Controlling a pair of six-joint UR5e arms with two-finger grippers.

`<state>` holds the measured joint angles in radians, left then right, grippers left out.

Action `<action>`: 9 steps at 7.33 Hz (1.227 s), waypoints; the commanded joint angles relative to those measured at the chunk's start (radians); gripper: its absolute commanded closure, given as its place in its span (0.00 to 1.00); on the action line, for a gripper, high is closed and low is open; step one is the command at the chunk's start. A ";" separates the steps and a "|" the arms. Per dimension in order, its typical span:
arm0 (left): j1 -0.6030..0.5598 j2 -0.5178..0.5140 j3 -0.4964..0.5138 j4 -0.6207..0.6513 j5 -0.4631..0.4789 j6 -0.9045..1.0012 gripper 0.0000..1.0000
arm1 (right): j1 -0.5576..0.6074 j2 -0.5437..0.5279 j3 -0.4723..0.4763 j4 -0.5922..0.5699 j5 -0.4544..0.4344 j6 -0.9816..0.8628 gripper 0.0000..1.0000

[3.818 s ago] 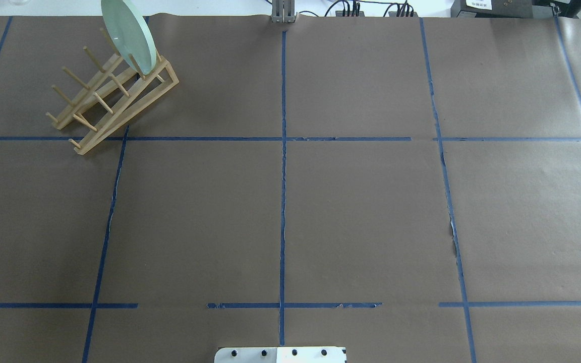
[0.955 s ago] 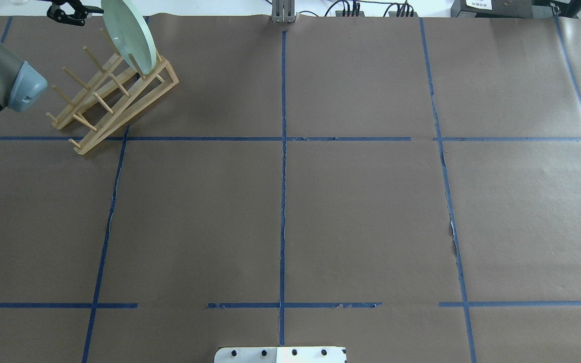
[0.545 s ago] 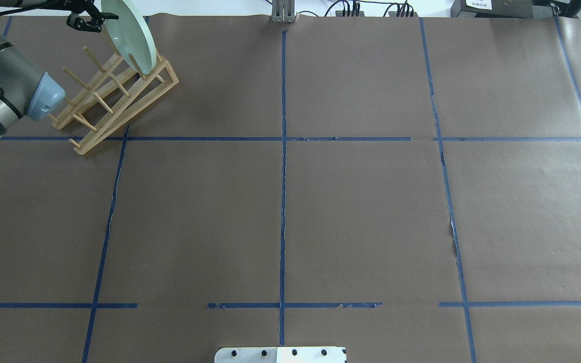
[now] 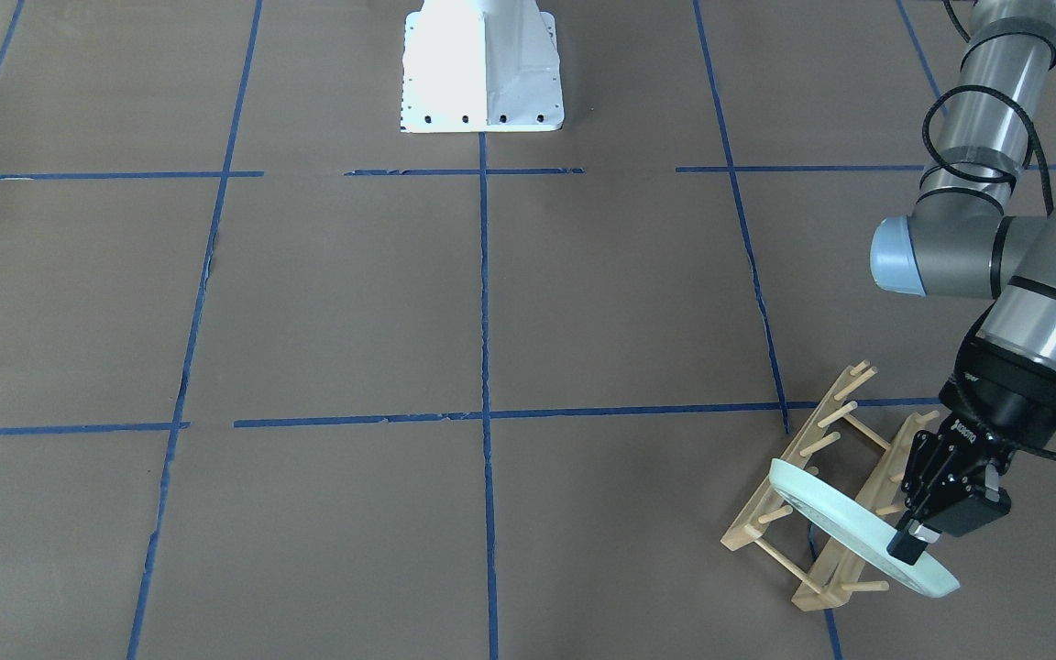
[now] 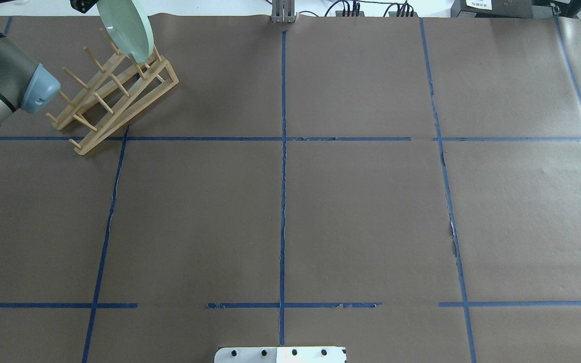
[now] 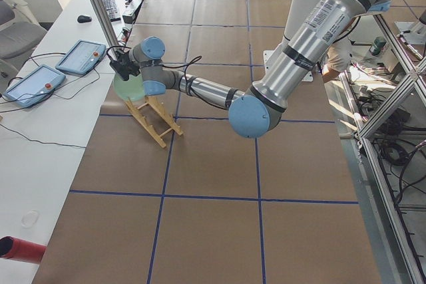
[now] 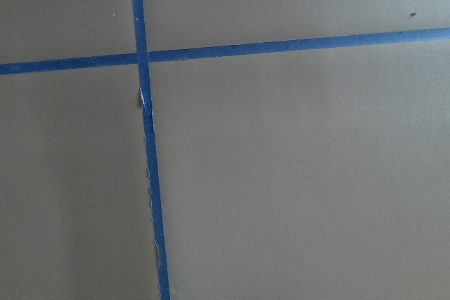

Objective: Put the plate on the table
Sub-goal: 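Lift the plate out of the wooden rack with the left gripper toward the table center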

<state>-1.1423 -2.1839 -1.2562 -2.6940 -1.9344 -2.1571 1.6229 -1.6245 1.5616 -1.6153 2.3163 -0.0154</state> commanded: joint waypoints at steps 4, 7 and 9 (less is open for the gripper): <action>-0.059 -0.126 -0.276 0.496 -0.265 0.073 1.00 | 0.000 0.000 0.000 0.000 0.000 0.000 0.00; 0.114 -0.235 -0.339 0.938 -0.256 0.302 1.00 | 0.000 0.000 0.000 0.000 0.000 0.000 0.00; 0.279 -0.269 -0.339 1.154 -0.130 0.385 1.00 | 0.000 0.000 0.000 0.000 0.000 0.000 0.00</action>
<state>-0.9731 -2.4256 -1.5937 -1.6926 -2.1548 -1.8322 1.6229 -1.6245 1.5616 -1.6153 2.3163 -0.0154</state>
